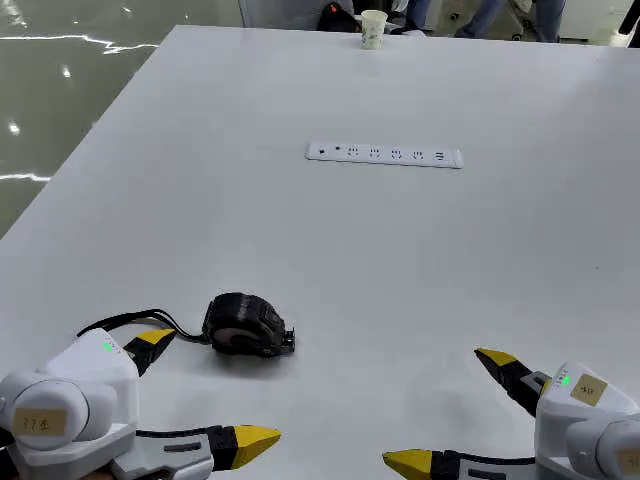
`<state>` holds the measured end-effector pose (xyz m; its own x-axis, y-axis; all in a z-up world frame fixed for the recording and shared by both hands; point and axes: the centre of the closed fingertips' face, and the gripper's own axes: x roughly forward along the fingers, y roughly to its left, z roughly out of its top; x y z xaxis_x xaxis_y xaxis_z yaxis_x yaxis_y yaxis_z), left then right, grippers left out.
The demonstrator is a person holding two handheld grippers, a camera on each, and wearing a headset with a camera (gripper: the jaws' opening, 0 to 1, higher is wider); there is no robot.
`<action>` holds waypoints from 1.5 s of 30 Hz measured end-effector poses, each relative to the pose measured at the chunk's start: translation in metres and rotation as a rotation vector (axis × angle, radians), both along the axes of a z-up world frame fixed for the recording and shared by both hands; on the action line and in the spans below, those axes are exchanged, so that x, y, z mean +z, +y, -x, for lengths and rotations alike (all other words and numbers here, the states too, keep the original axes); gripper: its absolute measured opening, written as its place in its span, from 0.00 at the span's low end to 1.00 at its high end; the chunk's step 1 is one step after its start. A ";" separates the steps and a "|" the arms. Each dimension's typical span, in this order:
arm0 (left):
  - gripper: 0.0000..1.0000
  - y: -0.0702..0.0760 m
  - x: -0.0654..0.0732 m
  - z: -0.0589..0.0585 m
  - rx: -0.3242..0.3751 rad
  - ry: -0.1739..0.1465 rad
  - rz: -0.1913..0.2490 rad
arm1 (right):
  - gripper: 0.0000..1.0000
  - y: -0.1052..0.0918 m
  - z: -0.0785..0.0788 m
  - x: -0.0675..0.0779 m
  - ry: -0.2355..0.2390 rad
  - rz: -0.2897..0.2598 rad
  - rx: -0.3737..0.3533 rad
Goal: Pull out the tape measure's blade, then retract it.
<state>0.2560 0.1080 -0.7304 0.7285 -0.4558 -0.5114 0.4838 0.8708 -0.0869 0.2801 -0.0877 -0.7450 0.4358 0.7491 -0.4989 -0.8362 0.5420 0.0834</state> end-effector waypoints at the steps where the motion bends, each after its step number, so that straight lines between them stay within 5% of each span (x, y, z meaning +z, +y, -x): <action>1: 0.99 0.000 0.000 0.000 0.000 0.000 0.000 | 0.99 -0.001 0.000 0.000 0.001 -0.002 -0.003; 45: 0.99 0.000 0.004 0.005 -0.013 0.001 0.034 | 0.99 -0.010 0.000 0.003 0.007 -0.018 -0.033</action>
<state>0.2510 0.1082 -0.7261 0.7223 -0.4822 -0.4957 0.4947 0.8612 -0.1169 0.2801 -0.0976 -0.7417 0.4571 0.7435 -0.4882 -0.8173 0.5676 0.0992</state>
